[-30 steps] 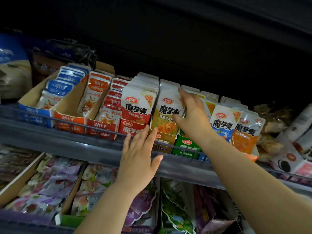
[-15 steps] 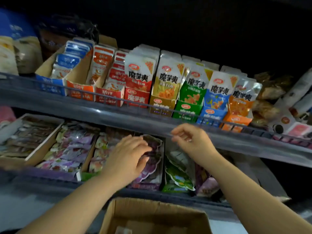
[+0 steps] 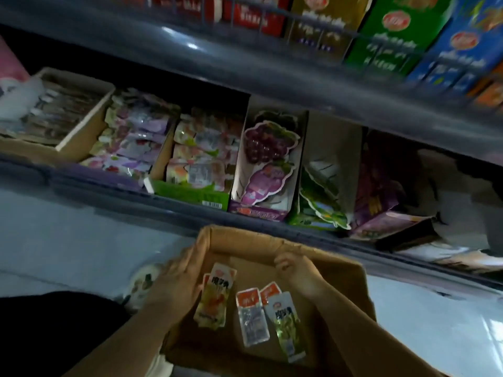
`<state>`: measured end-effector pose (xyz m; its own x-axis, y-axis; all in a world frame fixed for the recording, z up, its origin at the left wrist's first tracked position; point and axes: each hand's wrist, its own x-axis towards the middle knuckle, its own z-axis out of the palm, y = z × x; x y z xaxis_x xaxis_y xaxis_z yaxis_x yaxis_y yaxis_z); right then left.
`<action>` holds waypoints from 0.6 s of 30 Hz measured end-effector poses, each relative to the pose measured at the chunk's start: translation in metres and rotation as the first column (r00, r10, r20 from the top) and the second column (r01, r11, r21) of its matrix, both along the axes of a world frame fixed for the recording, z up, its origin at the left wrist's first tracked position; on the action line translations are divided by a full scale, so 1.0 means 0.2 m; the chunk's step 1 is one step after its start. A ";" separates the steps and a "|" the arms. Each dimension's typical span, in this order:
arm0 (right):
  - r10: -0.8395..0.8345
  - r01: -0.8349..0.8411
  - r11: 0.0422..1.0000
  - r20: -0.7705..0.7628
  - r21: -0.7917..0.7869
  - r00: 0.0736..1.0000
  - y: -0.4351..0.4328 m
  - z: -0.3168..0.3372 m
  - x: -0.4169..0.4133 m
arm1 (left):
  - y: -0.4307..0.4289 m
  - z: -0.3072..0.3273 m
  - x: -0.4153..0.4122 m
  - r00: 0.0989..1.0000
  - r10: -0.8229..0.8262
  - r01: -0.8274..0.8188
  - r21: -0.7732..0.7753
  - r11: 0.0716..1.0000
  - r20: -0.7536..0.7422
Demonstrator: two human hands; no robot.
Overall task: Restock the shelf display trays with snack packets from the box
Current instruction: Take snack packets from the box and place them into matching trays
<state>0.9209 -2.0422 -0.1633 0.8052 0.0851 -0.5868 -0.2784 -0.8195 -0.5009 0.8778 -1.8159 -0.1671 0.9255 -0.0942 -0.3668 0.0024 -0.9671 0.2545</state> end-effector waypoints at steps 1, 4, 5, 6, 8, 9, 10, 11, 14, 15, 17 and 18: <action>0.001 0.000 1.000 -0.082 0.011 0.997 0.00 -0.08 -0.03 | -0.01 -0.05 -0.01 1.000 0.021 -0.020 0.005 1.000 -0.015; -0.016 0.016 1.000 -0.230 -0.003 0.973 0.03 -0.28 -0.10 | -0.02 -0.20 -0.03 0.995 0.086 -0.086 0.005 0.996 -0.040; -0.042 0.043 0.999 -0.245 -0.001 0.969 0.04 -0.35 -0.12 | -0.01 -0.24 -0.02 0.995 0.102 -0.101 -0.053 0.993 0.000; -0.066 0.071 0.997 -0.274 0.008 0.959 0.06 -0.38 -0.12 | 0.00 -0.29 -0.03 0.992 0.101 -0.092 -0.114 0.989 0.080; -0.065 0.068 0.998 -0.386 -0.007 0.920 0.13 -0.48 -0.14 | 0.02 -0.34 -0.03 0.982 0.112 -0.088 -0.154 0.984 0.154; -0.069 0.076 0.997 -0.421 -0.002 0.904 0.15 -0.53 -0.14 | 0.02 -0.35 -0.03 0.981 0.116 -0.091 -0.159 0.983 0.157; -0.090 0.106 0.994 -0.428 0.015 0.899 0.19 -0.58 -0.15 | 0.01 -0.36 -0.03 0.977 0.116 -0.086 -0.167 0.982 0.180; -0.108 0.138 0.990 -0.423 0.040 0.900 0.22 -0.64 -0.16 | 0.00 -0.37 -0.03 0.972 0.123 -0.088 -0.179 0.980 0.198; -0.135 0.209 0.973 -0.489 0.099 0.862 0.31 -0.72 -0.17 | 0.00 -0.39 -0.02 0.965 0.137 -0.092 -0.202 0.975 0.222; -0.172 0.277 0.953 -0.534 0.123 0.828 0.33 -0.73 -0.17 | 0.01 -0.39 -0.03 0.965 0.137 -0.092 -0.202 0.975 0.222; -0.261 0.387 0.913 -0.538 0.133 0.801 0.36 -0.77 -0.17 | 0.01 -0.40 -0.03 0.963 0.143 -0.097 -0.198 0.975 0.230; -0.323 0.439 0.890 -0.512 0.122 0.796 0.38 -0.80 -0.16 | 0.01 -0.41 -0.03 0.966 0.142 -0.099 -0.200 0.975 0.218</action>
